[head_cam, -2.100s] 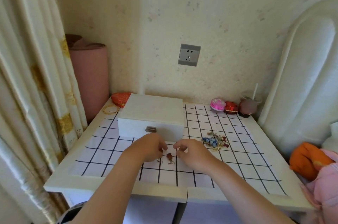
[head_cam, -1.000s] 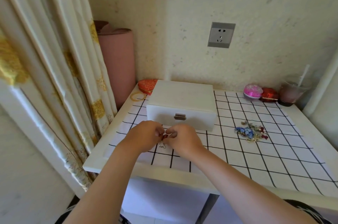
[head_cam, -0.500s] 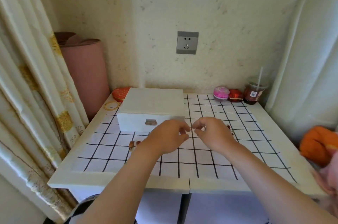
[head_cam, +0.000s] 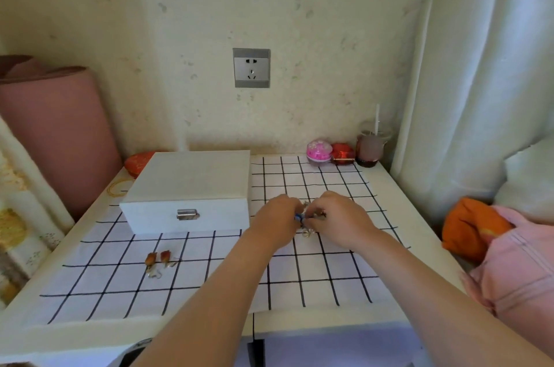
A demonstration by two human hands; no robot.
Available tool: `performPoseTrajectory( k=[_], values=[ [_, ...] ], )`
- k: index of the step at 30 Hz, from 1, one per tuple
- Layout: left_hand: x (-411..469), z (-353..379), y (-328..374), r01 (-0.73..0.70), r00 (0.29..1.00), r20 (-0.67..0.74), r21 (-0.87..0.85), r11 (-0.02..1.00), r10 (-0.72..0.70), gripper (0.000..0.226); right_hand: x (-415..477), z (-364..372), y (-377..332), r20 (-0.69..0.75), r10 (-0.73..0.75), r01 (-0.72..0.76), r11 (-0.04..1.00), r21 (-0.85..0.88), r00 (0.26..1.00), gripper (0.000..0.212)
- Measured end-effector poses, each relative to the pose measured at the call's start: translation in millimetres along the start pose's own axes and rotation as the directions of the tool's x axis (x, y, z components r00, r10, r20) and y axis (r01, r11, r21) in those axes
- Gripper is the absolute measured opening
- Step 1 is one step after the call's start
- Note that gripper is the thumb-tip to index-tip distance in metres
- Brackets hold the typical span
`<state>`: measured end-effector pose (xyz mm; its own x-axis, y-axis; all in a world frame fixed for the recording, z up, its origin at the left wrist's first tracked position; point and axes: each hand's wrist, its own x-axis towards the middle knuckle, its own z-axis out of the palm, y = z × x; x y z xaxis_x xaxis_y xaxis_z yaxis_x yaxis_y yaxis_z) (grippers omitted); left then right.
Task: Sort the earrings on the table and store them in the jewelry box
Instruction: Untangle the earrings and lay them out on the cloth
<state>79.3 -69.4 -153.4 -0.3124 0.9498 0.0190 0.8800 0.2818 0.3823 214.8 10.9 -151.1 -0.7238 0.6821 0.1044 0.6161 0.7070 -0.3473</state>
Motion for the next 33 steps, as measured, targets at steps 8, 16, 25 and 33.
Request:
performPoseTrajectory(
  k=[8, 16, 25, 33],
  values=[
    [10.9, -0.2, -11.5, 0.026, 0.998, -0.057, -0.140, 0.990, -0.035, 0.012, 17.3, -8.7, 4.7, 0.119, 0.077, -0.079, 0.997, 0.009, 0.990, 0.024],
    [13.4, -3.4, -9.5, 0.053, 0.988, -0.108, -0.436, 0.899, -0.111, 0.004, 16.7, -10.5, 10.3, 0.166, 0.079, -0.073, 0.997, -0.039, 0.983, 0.026],
    [-15.6, -16.8, -10.4, 0.113, 0.977, 0.213, -0.485, 0.867, -0.008, 0.020, 9.0, -12.6, 16.0, 0.148, 0.106, -0.122, 0.987, 0.108, 0.983, 0.010],
    [-36.2, -18.0, -20.3, 0.042, 0.948, 0.317, -0.226, 0.973, 0.033, 0.010, 4.5, -30.8, -0.2, 0.306, 0.214, -0.373, 0.513, 0.773, 0.928, 0.011]
  ],
)
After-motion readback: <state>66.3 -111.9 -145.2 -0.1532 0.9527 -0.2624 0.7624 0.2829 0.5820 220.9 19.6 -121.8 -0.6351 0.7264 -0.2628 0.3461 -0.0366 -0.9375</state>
